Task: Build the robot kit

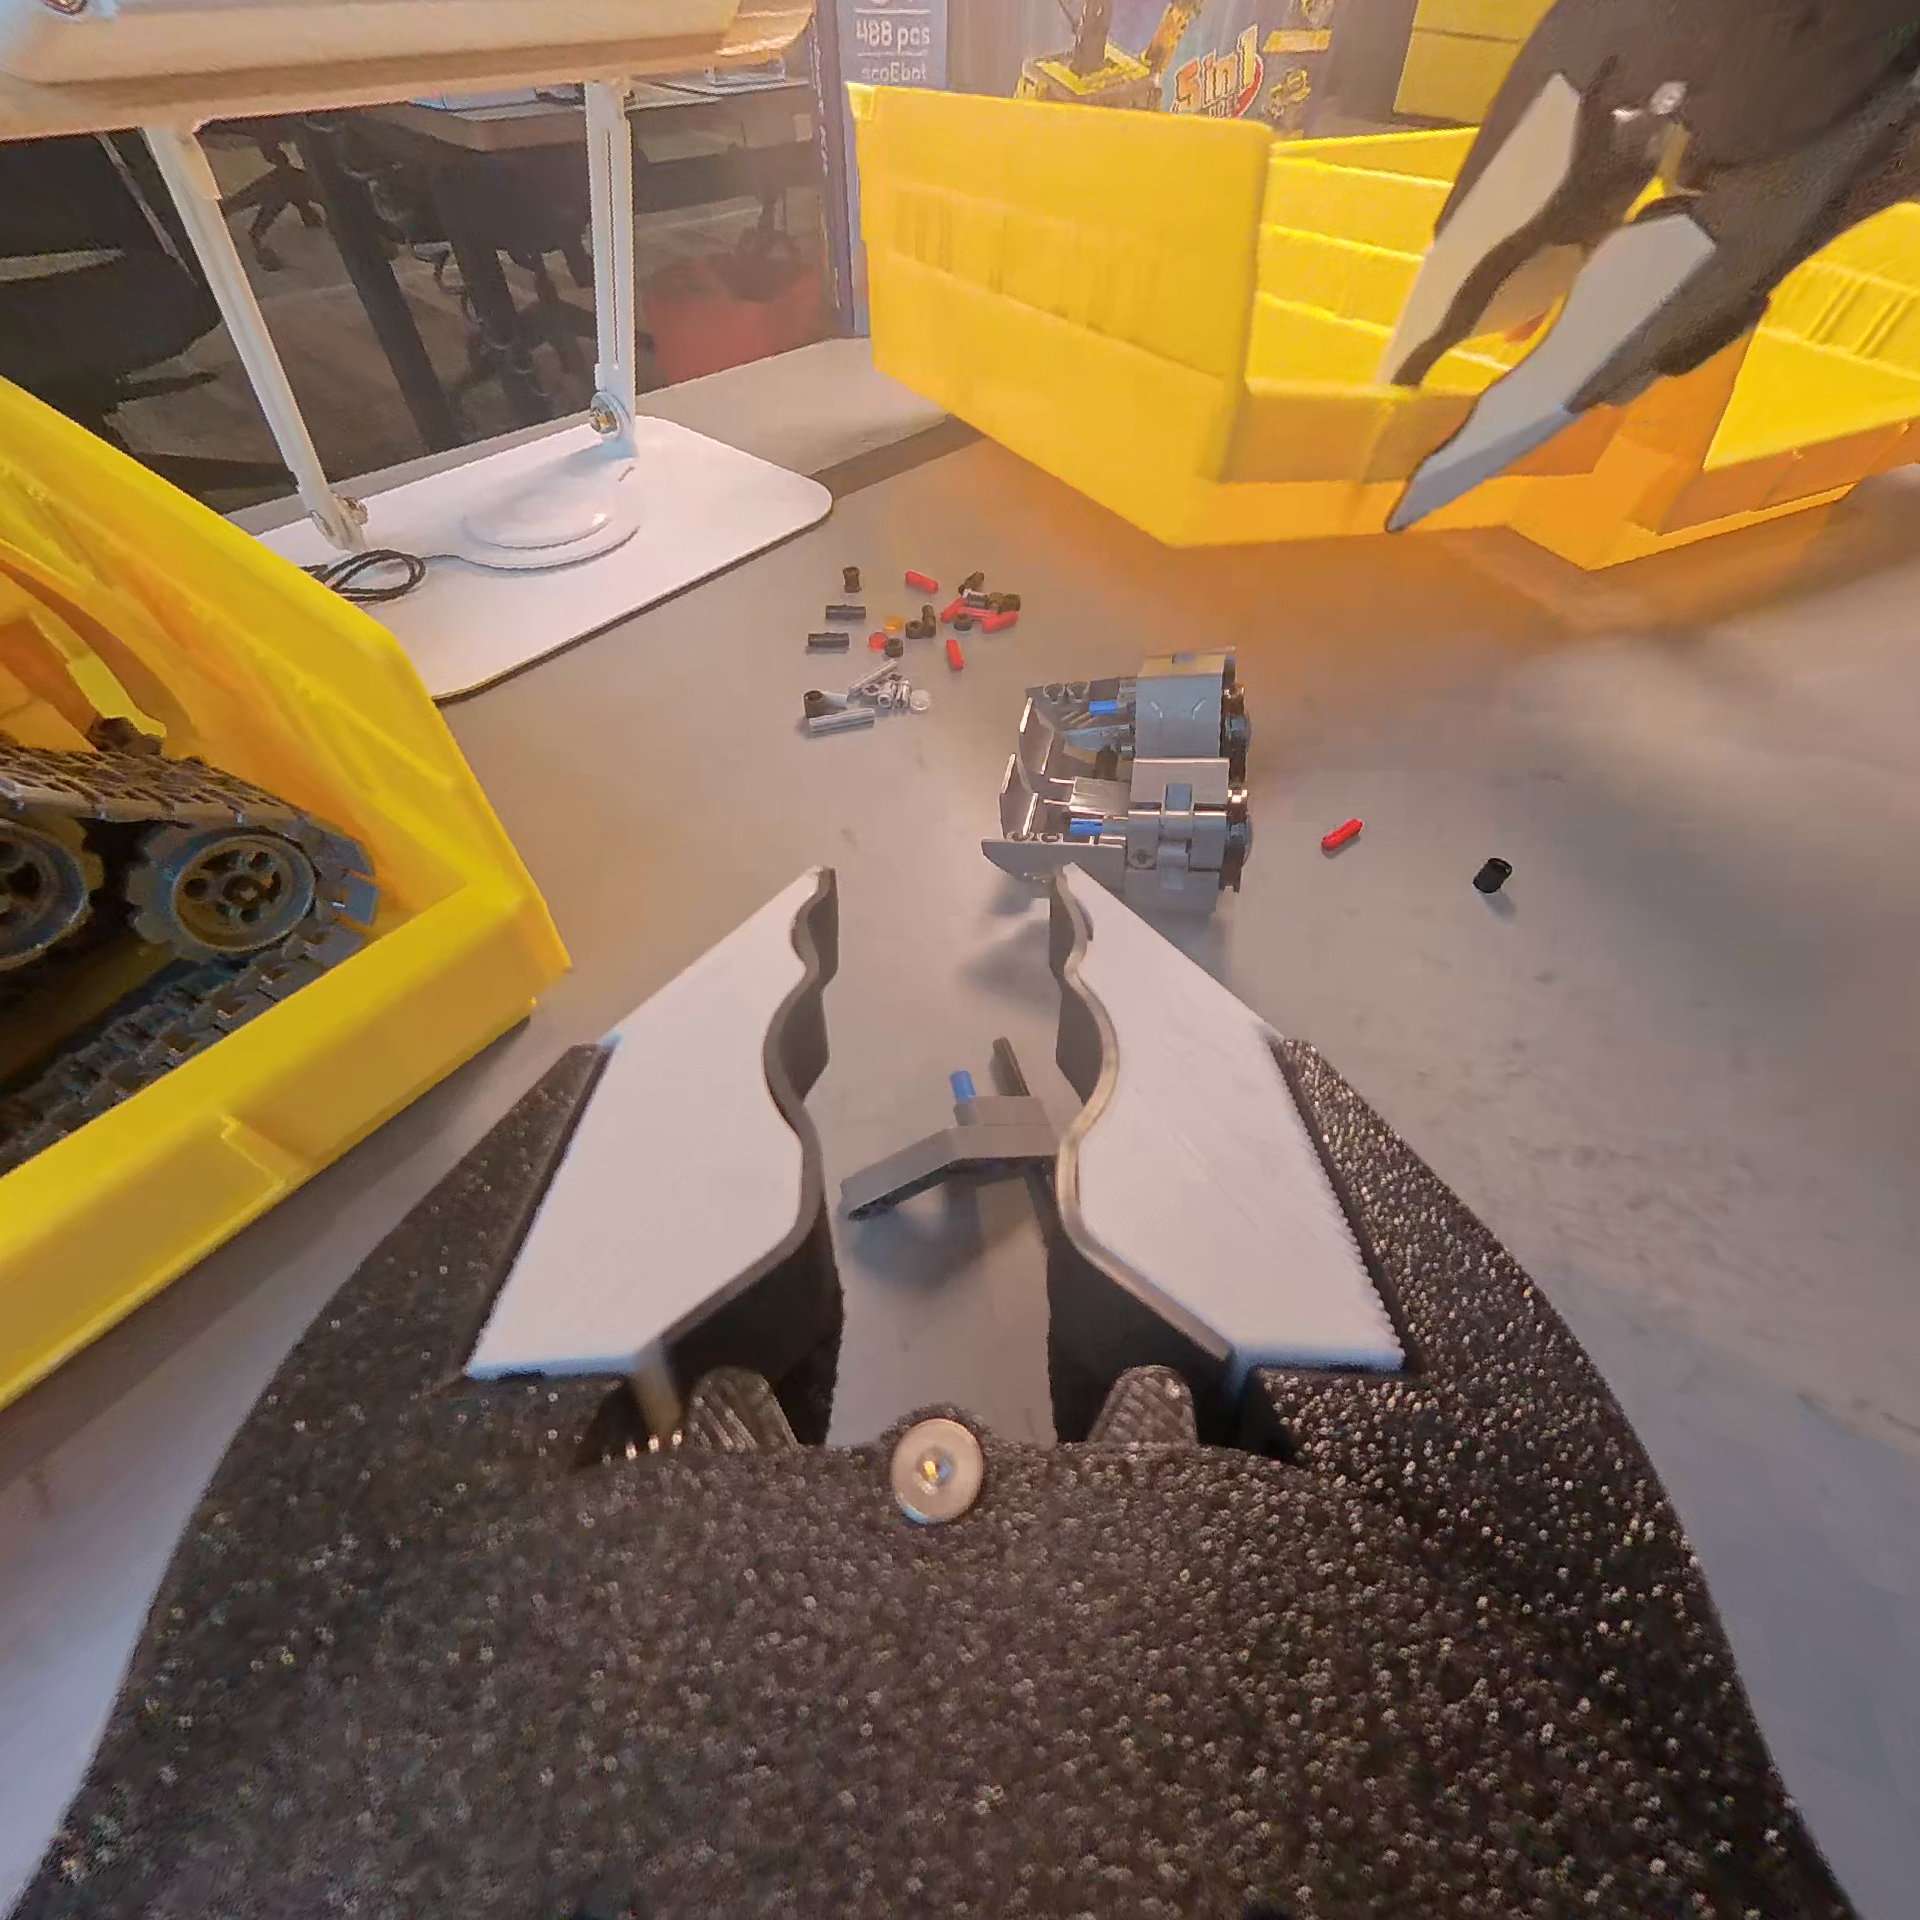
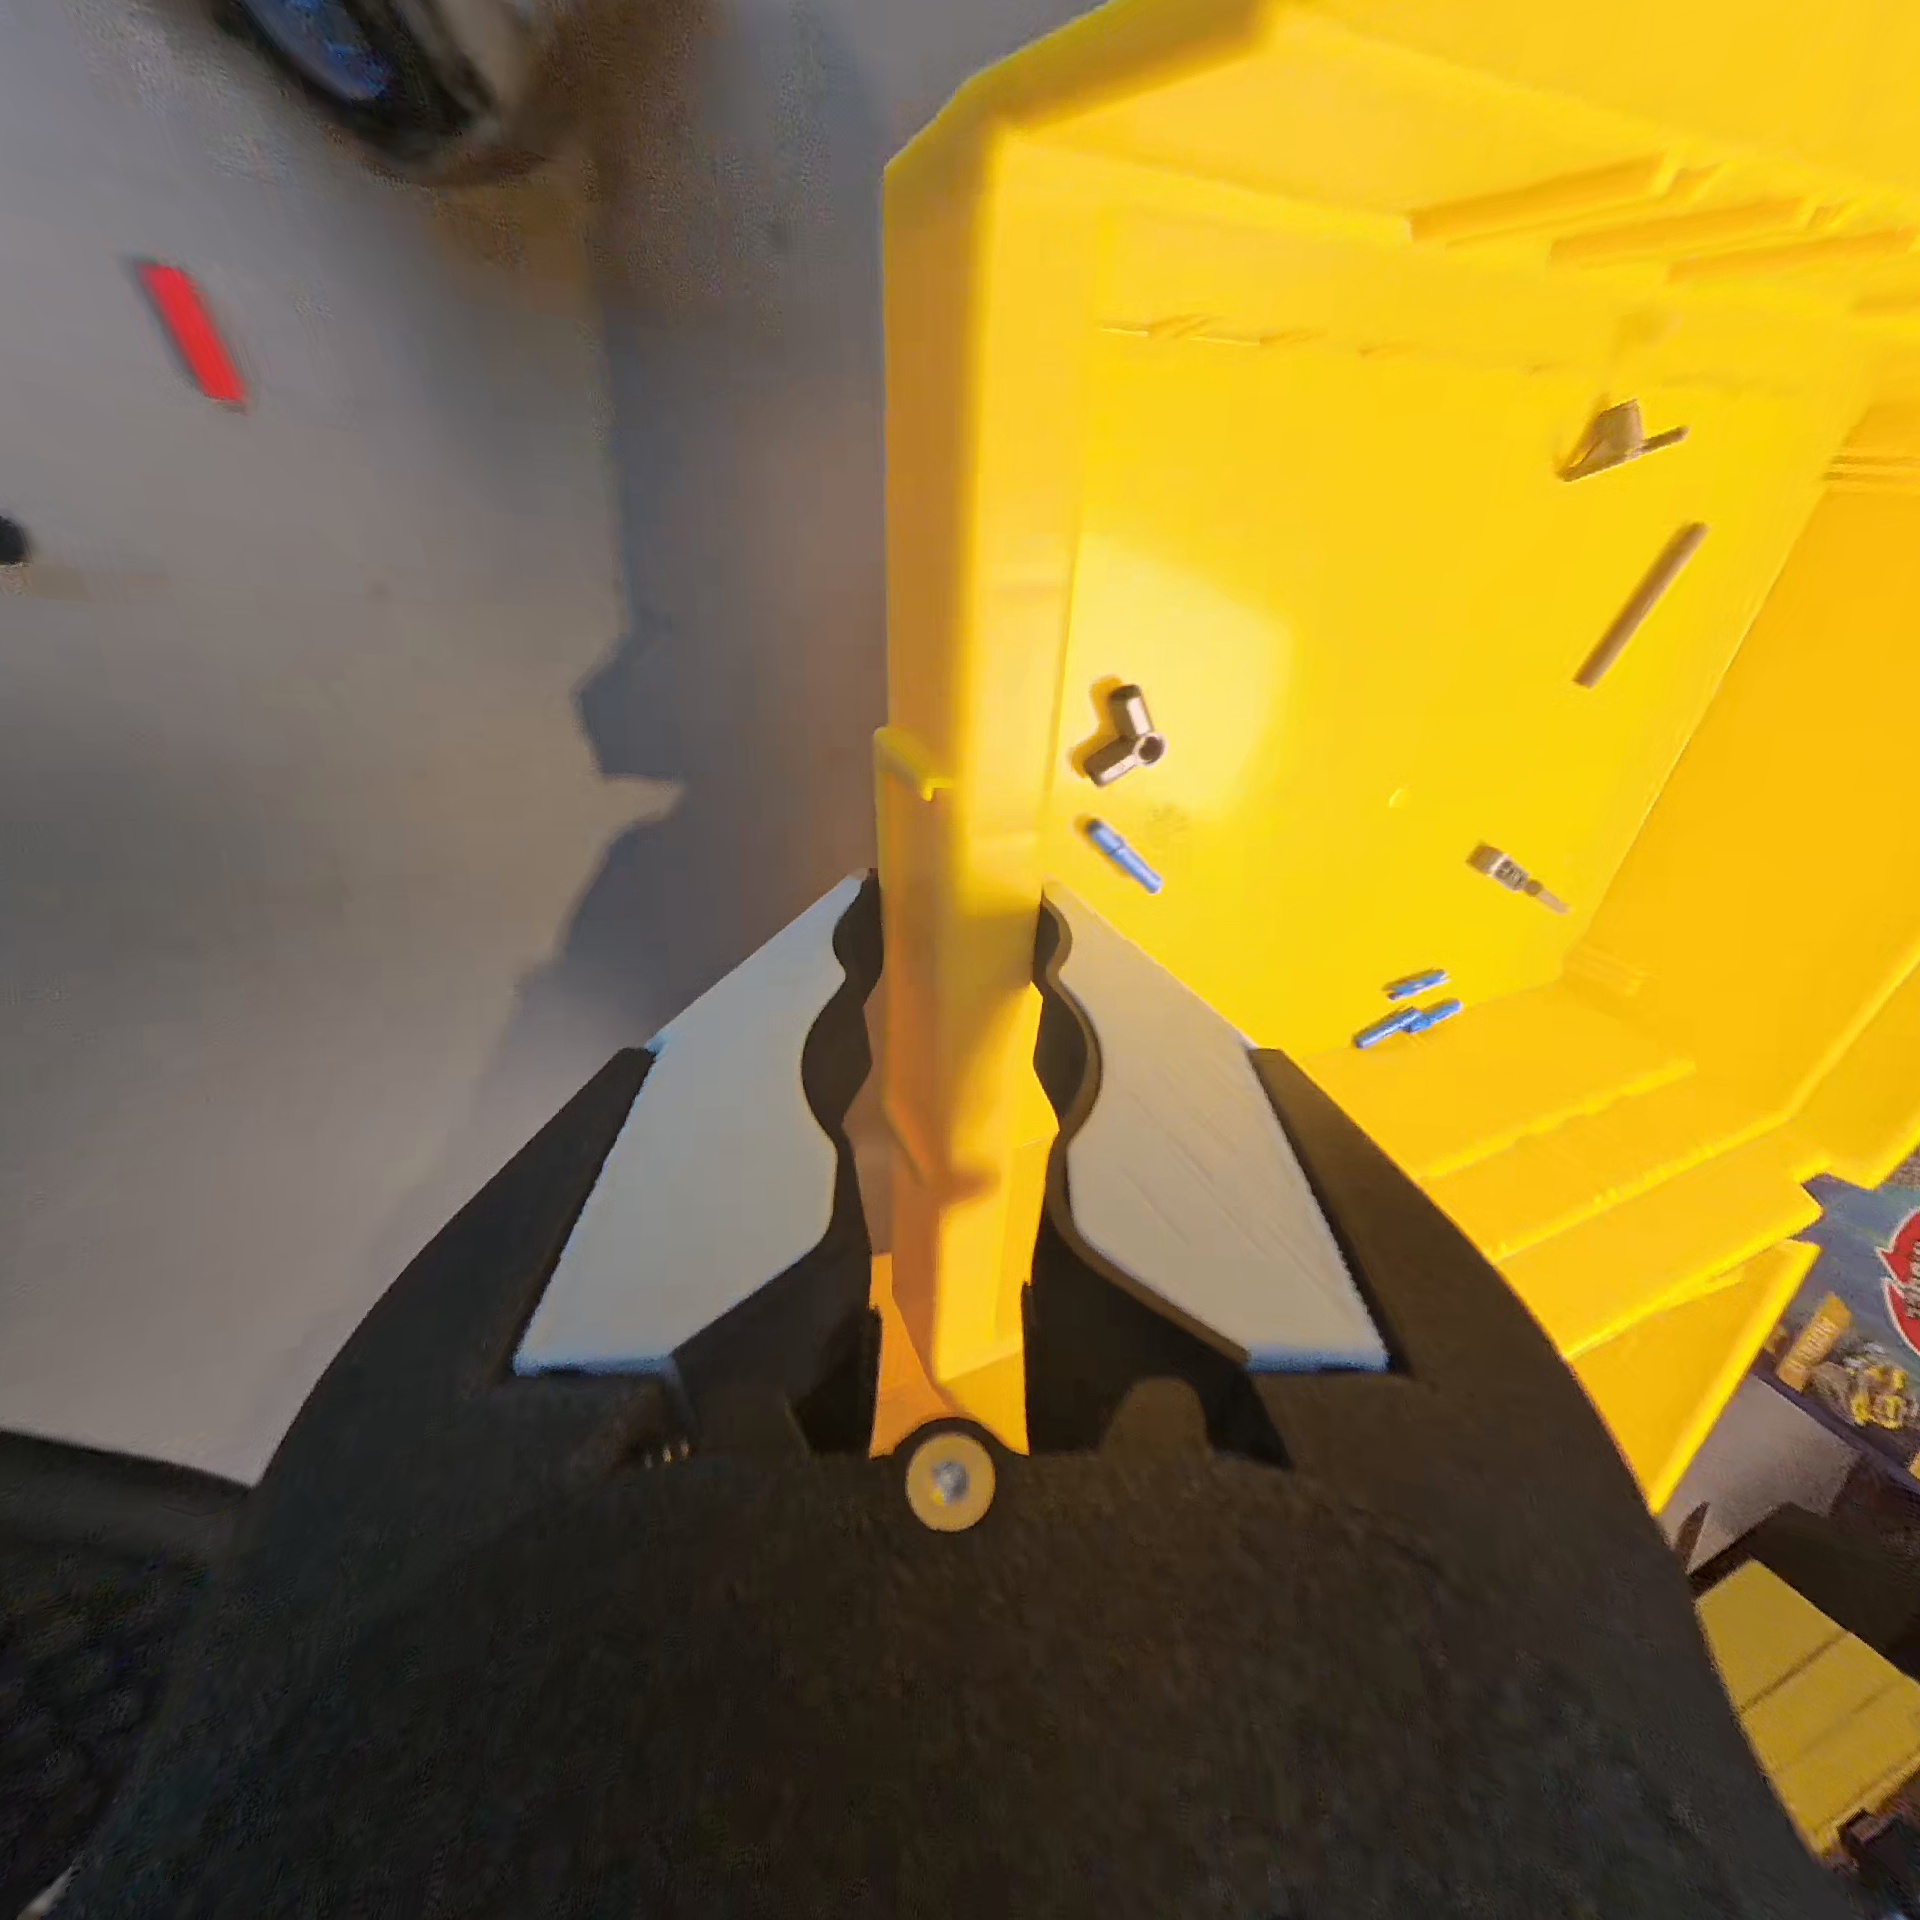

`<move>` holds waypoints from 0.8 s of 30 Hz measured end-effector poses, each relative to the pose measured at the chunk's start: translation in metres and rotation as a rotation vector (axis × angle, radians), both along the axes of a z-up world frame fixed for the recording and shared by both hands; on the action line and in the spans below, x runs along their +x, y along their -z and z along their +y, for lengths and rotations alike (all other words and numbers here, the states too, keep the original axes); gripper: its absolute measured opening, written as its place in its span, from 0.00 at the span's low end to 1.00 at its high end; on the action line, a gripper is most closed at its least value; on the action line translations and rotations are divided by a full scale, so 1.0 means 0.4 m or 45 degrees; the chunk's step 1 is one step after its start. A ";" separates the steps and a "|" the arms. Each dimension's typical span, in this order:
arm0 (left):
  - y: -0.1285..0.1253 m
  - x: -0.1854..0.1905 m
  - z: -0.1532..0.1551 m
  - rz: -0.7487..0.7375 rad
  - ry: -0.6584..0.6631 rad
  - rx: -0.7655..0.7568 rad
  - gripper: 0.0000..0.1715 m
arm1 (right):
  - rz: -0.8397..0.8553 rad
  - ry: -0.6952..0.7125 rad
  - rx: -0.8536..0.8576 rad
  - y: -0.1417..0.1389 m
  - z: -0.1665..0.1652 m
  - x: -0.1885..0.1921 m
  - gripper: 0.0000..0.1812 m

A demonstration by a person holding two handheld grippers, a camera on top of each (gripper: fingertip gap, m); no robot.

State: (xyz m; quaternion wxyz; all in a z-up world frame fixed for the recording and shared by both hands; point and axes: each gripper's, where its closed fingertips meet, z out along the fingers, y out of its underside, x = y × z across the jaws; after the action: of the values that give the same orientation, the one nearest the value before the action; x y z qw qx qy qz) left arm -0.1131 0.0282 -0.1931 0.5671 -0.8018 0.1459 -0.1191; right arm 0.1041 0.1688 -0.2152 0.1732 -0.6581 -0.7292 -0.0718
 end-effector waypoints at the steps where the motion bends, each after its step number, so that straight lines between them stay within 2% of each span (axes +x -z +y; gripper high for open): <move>1: -0.001 0.001 0.000 0.001 0.001 0.002 0.23 | -0.020 0.014 0.000 0.002 0.044 0.004 0.13; 3: -0.003 0.002 -0.001 0.013 0.001 0.006 0.23 | -0.045 0.079 -0.026 0.007 0.104 0.013 0.14; 4: -0.003 0.001 -0.002 0.023 -0.001 0.008 0.23 | -0.080 0.058 -0.035 0.004 0.098 0.014 0.14; 8: -0.008 0.000 -0.002 0.032 0.000 0.017 0.23 | -0.123 -0.028 -0.049 0.003 -0.012 -0.006 0.14; 13: -0.012 0.001 -0.003 0.018 0.004 0.021 0.23 | -0.151 -0.013 0.060 0.048 -0.032 0.015 0.14; 17: -0.009 0.001 -0.002 0.017 0.001 0.016 0.23 | -0.116 0.006 0.109 0.076 -0.034 0.013 0.14; 21: -0.002 0.001 -0.001 0.022 -0.001 0.006 0.23 | -0.037 0.024 0.171 0.074 -0.028 -0.002 0.15; 24: 0.000 -0.004 0.000 0.019 -0.008 0.002 0.23 | 0.128 0.009 0.222 0.045 -0.034 -0.021 0.25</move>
State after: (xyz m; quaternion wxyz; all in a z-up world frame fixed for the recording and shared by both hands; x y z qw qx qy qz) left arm -0.1145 0.0281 -0.1931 0.5670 -0.8026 0.1477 -0.1115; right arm 0.0955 0.1553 -0.2330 0.2658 -0.6459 -0.7083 -0.1025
